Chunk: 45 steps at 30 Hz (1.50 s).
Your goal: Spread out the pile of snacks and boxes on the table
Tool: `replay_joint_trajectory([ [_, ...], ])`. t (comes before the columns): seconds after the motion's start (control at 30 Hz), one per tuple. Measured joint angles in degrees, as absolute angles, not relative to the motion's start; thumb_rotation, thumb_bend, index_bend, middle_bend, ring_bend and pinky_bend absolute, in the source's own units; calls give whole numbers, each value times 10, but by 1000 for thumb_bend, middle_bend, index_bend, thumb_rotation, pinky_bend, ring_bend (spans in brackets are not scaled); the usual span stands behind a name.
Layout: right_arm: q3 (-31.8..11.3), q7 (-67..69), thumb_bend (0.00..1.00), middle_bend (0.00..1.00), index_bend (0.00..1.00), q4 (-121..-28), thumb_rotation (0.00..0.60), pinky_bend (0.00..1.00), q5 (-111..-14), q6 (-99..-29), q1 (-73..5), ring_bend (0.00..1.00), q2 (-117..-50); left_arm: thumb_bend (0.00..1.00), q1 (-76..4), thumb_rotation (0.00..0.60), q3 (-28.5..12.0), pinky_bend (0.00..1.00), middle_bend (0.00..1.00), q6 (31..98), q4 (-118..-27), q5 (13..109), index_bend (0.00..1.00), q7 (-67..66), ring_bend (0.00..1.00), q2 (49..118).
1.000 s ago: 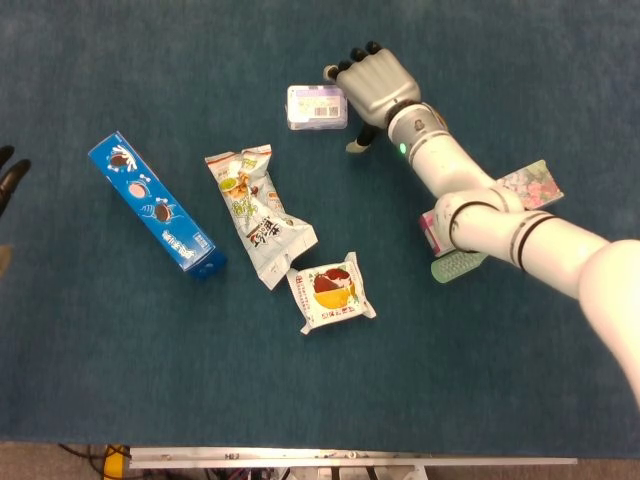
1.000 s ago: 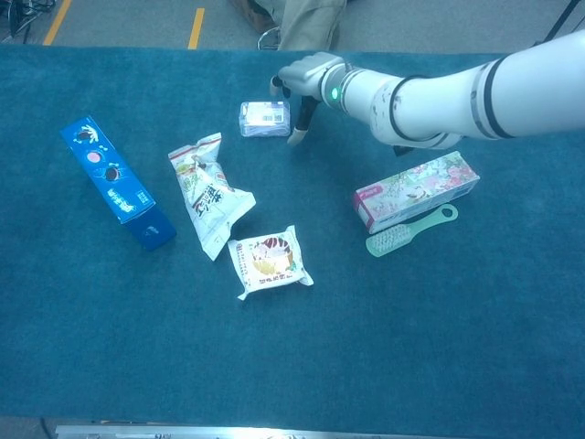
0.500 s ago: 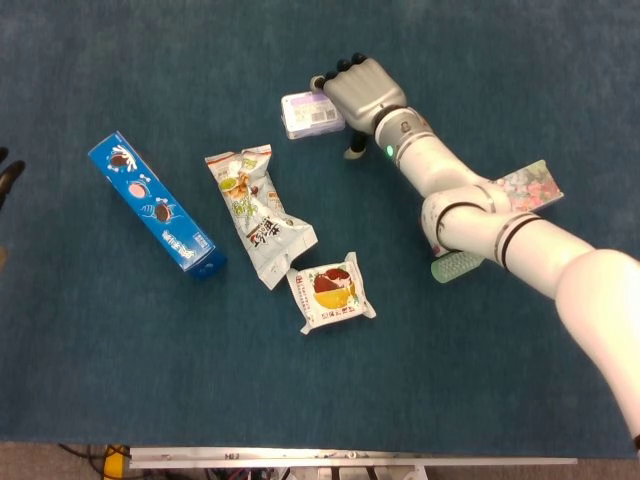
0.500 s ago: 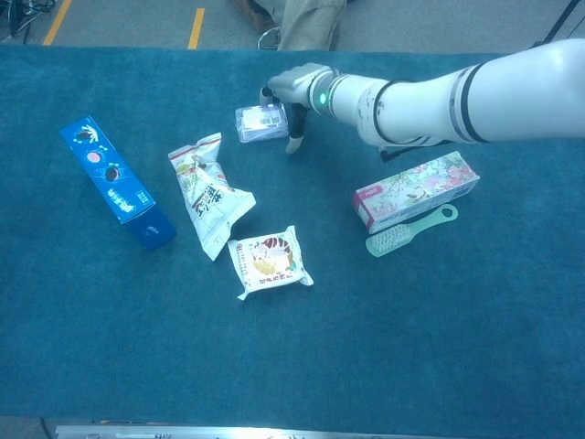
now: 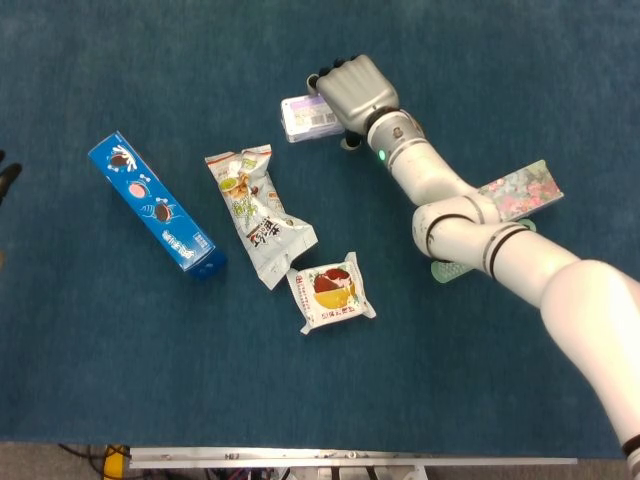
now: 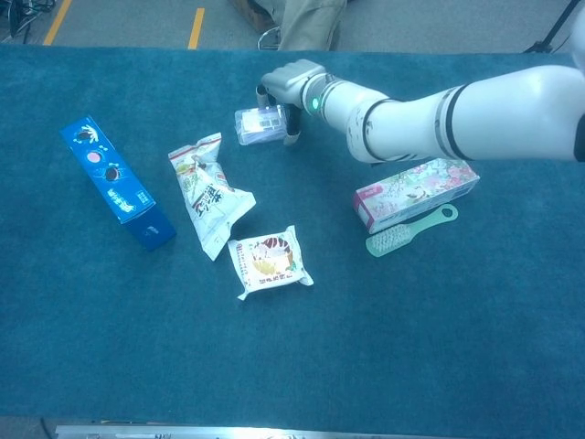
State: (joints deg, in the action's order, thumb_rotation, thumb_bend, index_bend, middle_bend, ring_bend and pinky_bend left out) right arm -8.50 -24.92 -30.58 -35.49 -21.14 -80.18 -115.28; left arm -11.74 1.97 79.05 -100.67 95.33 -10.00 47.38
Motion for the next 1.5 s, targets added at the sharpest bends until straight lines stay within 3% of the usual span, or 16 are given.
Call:
replay_joint_trajectory([
  [0.43,-107,-251,205,356,395,-281,600,376,-388,-219,-797,315,-1175,358,-118,600,20,248,63,785,-1007,954,1,-99,94,474],
  [0.8,-115,-240,199,368,411,-319,600,425,-427,-226,-775,366,-1147,358,-118,600,21,248,63,782,-1010,958,1,-101,94,472],
  [1.1,-102,-222,186,368,411,-513,600,425,-466,-264,-717,368,-1024,358,-131,600,18,248,63,764,-1019,963,1,-110,94,479],
  [1.33,-71,-203,175,368,411,-732,600,426,-512,-313,-646,370,-868,358,-146,600,14,248,63,746,-1027,966,1,-121,94,490],
  [1.5,-44,-175,175,368,411,-830,600,427,-561,-354,-586,370,-769,358,-154,600,13,248,63,733,-1032,967,1,-128,94,498],
])
